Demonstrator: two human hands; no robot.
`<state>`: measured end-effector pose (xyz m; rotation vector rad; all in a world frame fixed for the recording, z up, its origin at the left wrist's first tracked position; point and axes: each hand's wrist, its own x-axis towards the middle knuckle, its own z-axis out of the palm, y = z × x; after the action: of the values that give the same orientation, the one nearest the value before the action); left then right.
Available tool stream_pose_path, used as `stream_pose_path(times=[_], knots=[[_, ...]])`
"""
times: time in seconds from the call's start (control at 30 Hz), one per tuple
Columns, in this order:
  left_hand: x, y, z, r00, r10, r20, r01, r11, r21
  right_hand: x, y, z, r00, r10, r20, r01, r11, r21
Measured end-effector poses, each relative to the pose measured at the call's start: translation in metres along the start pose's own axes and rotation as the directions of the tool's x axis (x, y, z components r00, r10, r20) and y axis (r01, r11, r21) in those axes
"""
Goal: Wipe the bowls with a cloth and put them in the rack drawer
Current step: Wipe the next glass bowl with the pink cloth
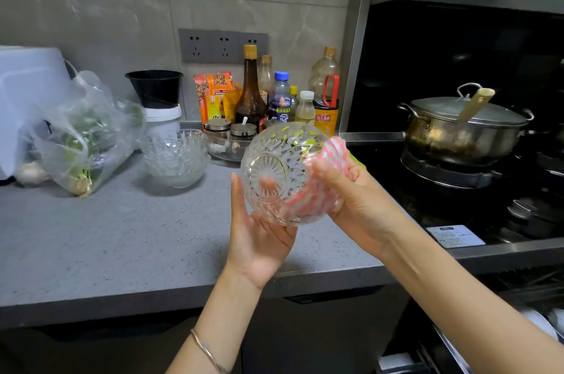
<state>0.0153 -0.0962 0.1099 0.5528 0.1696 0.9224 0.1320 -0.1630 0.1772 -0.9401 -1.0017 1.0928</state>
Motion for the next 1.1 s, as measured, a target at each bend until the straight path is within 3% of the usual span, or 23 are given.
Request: stream_pose_path(times=[0.23, 0.43, 0.53, 0.63, 0.7, 0.73, 0.83, 0.87, 0.9, 1.03, 1.1], knots=[[0.004, 0.016, -0.008, 0.996, 0.068, 0.056, -0.065, 0.997, -0.051, 0.003, 0.005, -0.017, 0.991, 0.132, -0.015, -0.133, 0.975, -0.177], [0.002, 0.022, 0.000, 0.986, 0.147, -0.077, -0.146, 0.989, 0.022, 0.006, 0.022, -0.028, 0.962, 0.266, -0.064, -0.270, 0.961, -0.061], [0.000, 0.027, 0.003, 0.971, 0.192, -0.142, -0.183, 0.980, 0.073, 0.009, 0.027, -0.030, 0.968, 0.097, -0.231, -0.114, 0.992, -0.060], [-0.001, 0.027, 0.008, 0.961, 0.212, -0.178, -0.197, 0.976, 0.097, 0.008, 0.025, -0.023, 0.921, -0.258, -0.291, 0.196, 0.954, -0.225], [-0.001, 0.021, 0.014, 0.961, 0.217, -0.170, -0.187, 0.967, 0.175, 0.006, 0.023, -0.008, 0.861, -0.493, -0.127, 0.402, 0.811, -0.425], [-0.001, 0.017, 0.017, 0.962, 0.221, -0.163, -0.184, 0.959, 0.216, 0.006, 0.025, -0.001, 0.829, -0.559, 0.009, 0.472, 0.691, -0.547], [-0.001, 0.009, 0.023, 0.966, 0.217, -0.142, -0.174, 0.947, 0.269, 0.015, 0.041, 0.000, 0.708, -0.595, 0.381, 0.531, 0.093, -0.842], [-0.001, 0.009, 0.025, 0.964, 0.226, -0.139, -0.183, 0.945, 0.272, 0.018, 0.043, -0.003, 0.683, -0.590, 0.431, 0.521, -0.021, -0.853], [-0.001, 0.010, 0.026, 0.962, 0.240, -0.132, -0.197, 0.941, 0.274, 0.019, 0.042, -0.006, 0.673, -0.588, 0.449, 0.524, -0.050, -0.850], [-0.002, 0.013, 0.026, 0.963, 0.228, -0.143, -0.199, 0.961, 0.191, 0.009, 0.052, -0.012, 0.661, -0.607, 0.441, 0.559, 0.006, -0.829], [-0.002, 0.012, 0.027, 0.973, 0.167, -0.159, -0.145, 0.979, 0.142, 0.001, 0.062, -0.010, 0.623, -0.618, 0.480, 0.581, -0.044, -0.812]])
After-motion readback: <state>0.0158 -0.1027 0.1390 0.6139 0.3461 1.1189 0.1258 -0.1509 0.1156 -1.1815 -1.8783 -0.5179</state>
